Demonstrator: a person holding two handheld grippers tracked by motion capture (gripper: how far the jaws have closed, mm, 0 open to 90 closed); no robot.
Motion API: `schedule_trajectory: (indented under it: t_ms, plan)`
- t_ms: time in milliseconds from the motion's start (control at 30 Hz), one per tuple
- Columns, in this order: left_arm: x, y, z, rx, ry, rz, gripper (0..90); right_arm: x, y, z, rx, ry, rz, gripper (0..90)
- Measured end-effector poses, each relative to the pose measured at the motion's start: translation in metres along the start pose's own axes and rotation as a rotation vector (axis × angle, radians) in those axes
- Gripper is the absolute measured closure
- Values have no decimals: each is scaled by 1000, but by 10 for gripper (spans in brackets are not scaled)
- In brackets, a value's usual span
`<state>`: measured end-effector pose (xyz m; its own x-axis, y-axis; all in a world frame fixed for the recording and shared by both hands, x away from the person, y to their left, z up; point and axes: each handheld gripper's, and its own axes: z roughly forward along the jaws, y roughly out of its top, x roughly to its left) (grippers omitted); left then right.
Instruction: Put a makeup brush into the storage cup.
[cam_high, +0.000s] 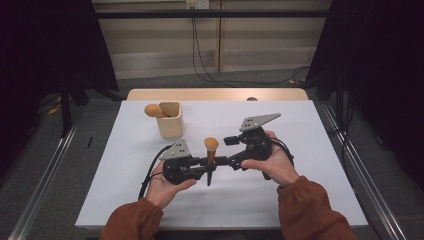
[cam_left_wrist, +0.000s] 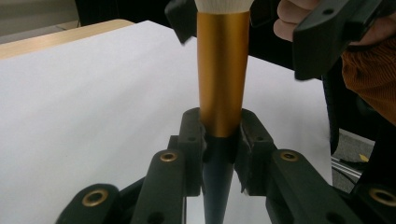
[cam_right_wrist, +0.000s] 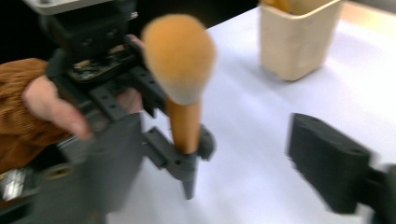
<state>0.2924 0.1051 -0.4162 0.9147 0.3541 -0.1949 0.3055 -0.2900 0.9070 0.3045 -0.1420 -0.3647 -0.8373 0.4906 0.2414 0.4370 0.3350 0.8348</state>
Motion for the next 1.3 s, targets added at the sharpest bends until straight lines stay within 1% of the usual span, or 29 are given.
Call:
schedule_trajectory:
  t_ms: [33,100,167,233,267,300,333,367,400,433,467,500,533,633,667,700,733,767,833,900,1000,1100,1167,1300]
  plan:
    - [0,-1,0,-4,0,-2,744,-1,-2,-1,-9,-15,7,82]
    - [2,-1,-2,1,8,-4,744,-2,-6,-3,-23,-15,11,67]
    - [3,-1,-5,-2,16,-3,744,-3,-10,-6,-38,-26,22,21]
    - [4,-1,-8,-3,24,-3,744,-5,-15,-9,-58,-30,41,7]
    - [5,-1,-9,-13,27,-6,743,-6,-16,-9,-63,-38,33,7]
    - [6,-1,-11,-10,31,-6,744,-6,-18,-10,-67,-44,30,7]
    - [6,-1,-12,-12,32,-10,744,-7,-20,-12,-66,-45,41,7]
    - [6,-1,-13,-9,35,-7,744,-8,-21,-12,-64,-50,43,7]
    - [6,-2,-14,-11,36,-9,743,-8,-22,-13,-64,-68,36,7]
    - [6,-3,-14,-13,37,-10,743,-7,-24,-14,-75,-91,33,8]
    - [6,-4,-16,-8,39,-9,743,-8,-25,-15,-78,-89,35,8]
    - [6,-4,-16,-11,41,-9,743,-8,-27,-15,-80,-87,27,5]
    - [6,-5,-17,-10,43,-9,743,-8,-28,-15,-77,-98,30,6]
    - [7,-5,-21,-14,50,-15,743,-8,-34,-14,-76,-159,41,17]
    - [6,-5,-23,-8,52,-11,743,-8,-35,-14,-75,-164,46,16]
    - [6,-5,-24,-13,50,-13,743,-8,-37,-14,-76,-166,46,17]
    - [5,-4,-26,-9,47,-6,743,-8,-38,-14,-76,-162,47,16]
    - [4,-4,-27,-9,44,-8,743,-7,-40,-14,-73,-153,46,13]
    - [2,-3,-31,-12,47,-1,743,-7,-42,-16,-76,-166,40,16]
    - [3,-3,-35,-15,57,-1,743,-7,-44,-18,-87,-175,38,16]
    - [7,-3,-42,-20,74,-7,743,-8,-50,-23,-114,-202,45,17]
    - [9,-4,-49,-27,93,-18,743,-9,-55,-27,-113,-207,52,20]
    - [9,-3,-53,-28,101,-17,743,-10,-59,-28,-113,-215,56,21]
    - [10,-2,-62,-41,115,-20,743,-10,-66,-33,-147,-236,61,23]
